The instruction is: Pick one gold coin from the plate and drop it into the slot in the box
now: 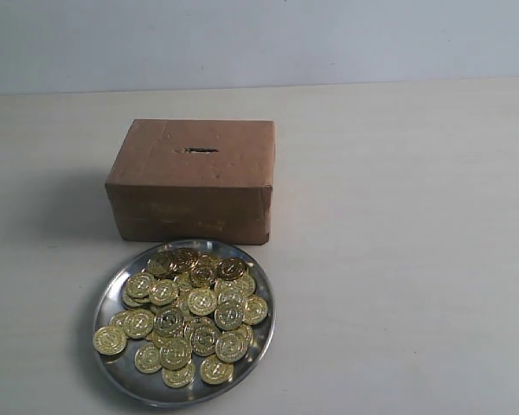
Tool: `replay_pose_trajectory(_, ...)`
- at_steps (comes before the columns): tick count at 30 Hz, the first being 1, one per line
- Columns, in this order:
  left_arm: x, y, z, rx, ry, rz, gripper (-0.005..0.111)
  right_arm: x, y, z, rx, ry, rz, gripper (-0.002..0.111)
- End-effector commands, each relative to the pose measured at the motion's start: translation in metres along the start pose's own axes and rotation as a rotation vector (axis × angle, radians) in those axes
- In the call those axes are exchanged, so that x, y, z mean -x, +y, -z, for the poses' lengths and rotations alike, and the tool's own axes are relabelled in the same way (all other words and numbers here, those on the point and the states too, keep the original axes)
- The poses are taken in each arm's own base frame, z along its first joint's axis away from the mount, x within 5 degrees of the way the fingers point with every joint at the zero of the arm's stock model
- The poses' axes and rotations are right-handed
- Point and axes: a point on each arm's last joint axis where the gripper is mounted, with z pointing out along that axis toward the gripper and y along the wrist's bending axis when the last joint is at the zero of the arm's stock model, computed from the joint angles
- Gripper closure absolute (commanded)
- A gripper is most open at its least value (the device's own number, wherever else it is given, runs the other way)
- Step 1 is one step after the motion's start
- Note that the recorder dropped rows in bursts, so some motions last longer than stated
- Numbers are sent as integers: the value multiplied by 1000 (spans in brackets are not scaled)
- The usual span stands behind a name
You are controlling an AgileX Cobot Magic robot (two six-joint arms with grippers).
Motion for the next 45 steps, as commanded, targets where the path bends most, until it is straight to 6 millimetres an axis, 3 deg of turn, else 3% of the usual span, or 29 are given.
replay_pose_trajectory(1,-3,0,-2,-5,-27,21,107,-95,-36,2,-250,-170,-159,108)
replay_pose_trajectory(6,-20,3,-9,-15,-42,74,107,-181,-53,22,-415,-170,-176,108)
replay_pose_trajectory(9,-35,6,-15,-17,-90,132,107,-208,-54,33,-437,-187,-178,108)
replay_pose_trajectory(13,-64,12,-21,-7,-106,166,107,-229,-54,46,-454,-246,-152,108)
replay_pose_trajectory(17,-64,12,-21,-5,-101,138,107,-243,-54,56,-468,-313,-107,108)
replay_pose_trajectory(25,-62,12,-20,-3,-134,55,107,-242,-49,66,-453,-395,-24,108)
replay_pose_trajectory(32,-70,13,-21,4,-43,59,107,-246,-46,63,-416,-347,-28,108)
replay_pose_trajectory(45,-70,13,-21,5,-36,57,107,-246,-46,63,-415,-345,-28,108)
